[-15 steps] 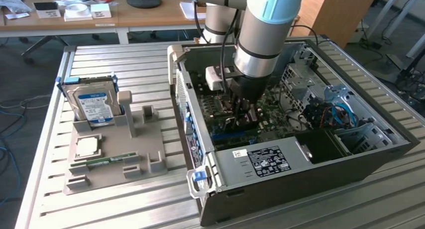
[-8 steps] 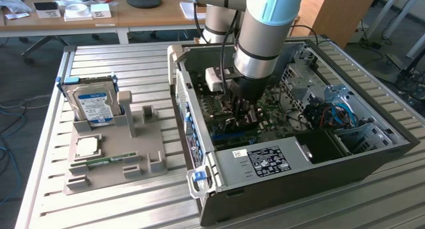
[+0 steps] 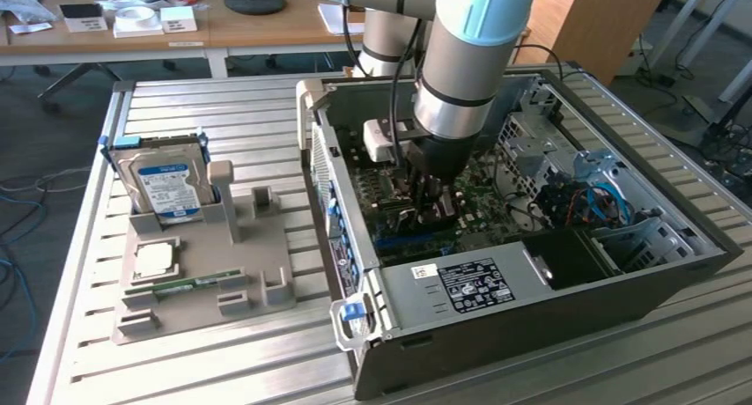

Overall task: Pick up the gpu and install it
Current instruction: 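Insert the gpu into the slot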

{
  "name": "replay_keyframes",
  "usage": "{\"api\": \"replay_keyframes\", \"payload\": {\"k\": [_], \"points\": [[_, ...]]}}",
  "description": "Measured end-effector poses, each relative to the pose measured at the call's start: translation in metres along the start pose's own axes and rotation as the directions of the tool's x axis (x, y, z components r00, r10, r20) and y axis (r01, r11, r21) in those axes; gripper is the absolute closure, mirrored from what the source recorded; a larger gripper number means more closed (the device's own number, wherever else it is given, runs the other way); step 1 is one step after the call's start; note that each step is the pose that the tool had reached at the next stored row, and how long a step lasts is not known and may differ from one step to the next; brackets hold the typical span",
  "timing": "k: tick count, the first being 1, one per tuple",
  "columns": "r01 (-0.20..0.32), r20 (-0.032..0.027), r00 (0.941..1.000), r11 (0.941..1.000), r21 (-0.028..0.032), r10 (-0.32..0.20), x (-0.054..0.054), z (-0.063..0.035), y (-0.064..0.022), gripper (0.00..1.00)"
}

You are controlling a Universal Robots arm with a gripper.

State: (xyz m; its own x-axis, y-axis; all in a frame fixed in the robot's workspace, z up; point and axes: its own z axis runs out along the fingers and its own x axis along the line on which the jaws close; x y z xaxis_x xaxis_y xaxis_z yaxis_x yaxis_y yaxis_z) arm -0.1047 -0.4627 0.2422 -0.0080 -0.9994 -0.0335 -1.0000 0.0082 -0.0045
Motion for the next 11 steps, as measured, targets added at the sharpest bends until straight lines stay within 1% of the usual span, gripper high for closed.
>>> {"api": "replay_keyframes", "payload": {"k": [11], "points": [[0.000, -0.0011, 1.0000, 1.0000, 0.0000, 0.000, 0.0000, -0.0022, 0.0000, 0.73]]}}
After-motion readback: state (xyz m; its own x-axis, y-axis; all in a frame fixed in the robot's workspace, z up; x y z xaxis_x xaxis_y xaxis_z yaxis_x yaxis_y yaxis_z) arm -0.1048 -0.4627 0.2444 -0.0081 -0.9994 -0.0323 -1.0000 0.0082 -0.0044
